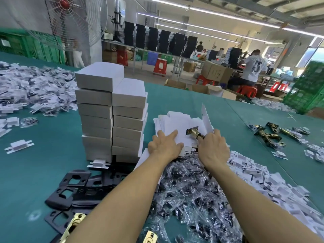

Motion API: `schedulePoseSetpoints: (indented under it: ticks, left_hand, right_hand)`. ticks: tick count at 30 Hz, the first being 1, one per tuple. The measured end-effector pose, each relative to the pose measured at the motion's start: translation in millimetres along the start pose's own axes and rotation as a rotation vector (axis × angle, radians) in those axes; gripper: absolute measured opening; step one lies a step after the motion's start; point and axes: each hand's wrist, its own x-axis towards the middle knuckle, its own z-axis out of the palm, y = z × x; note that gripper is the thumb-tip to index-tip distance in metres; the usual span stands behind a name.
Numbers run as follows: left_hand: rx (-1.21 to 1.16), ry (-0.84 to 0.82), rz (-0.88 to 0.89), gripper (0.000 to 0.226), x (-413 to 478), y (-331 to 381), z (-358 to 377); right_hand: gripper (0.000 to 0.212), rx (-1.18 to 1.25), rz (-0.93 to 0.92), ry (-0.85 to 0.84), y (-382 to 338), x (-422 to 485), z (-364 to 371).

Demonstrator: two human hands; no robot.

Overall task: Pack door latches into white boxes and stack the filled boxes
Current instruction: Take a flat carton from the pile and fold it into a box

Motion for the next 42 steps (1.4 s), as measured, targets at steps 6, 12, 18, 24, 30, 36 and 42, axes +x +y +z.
schedulePoseSetpoints:
  ticks: [6,12,18,24,30,36,42]
  left_hand:
    - [-0.053,0.142,0.048,0.047,-6.4,-0.1,3.4]
    - [0.016,0.230,0.104,0.041,-7.7,1.8,3.8]
    - [0.053,0.236,0.128,0.039,-10.8,0.1,-2.6]
    - [0.072,0.154,0.135,0.042,-17.1,4.7,-14.5]
    - [0.074,0.120,0.145,0.044,-21.2,0.7,-17.8]
    - [0.123,0.051,0.157,0.049,-23.9,2.6,-17.2]
    - [0.091,0.016,0.151,0.052,-29.0,-0.8,-11.3]
  right_hand:
    - [0.020,-0.079,-0.134,0.048,-18.2,12.6,9.8]
    - [0.037,-0.053,-0.238,-0.173,-16.6,5.3,29.3]
    - [0.046,0.075,-0.183,-0.202,-13.9,-1.3,22.4]
    - [0.048,0.207,-0.027,-0.137,-10.5,6.5,10.9]
    - [0.051,0.505,0.160,-0.004,3.5,11.8,4.4]
    - [0.051,0.682,0.349,0.230,38.3,24.0,-2.9]
    - [0.052,1.123,0.674,0.236,67.3,33.4,6.9]
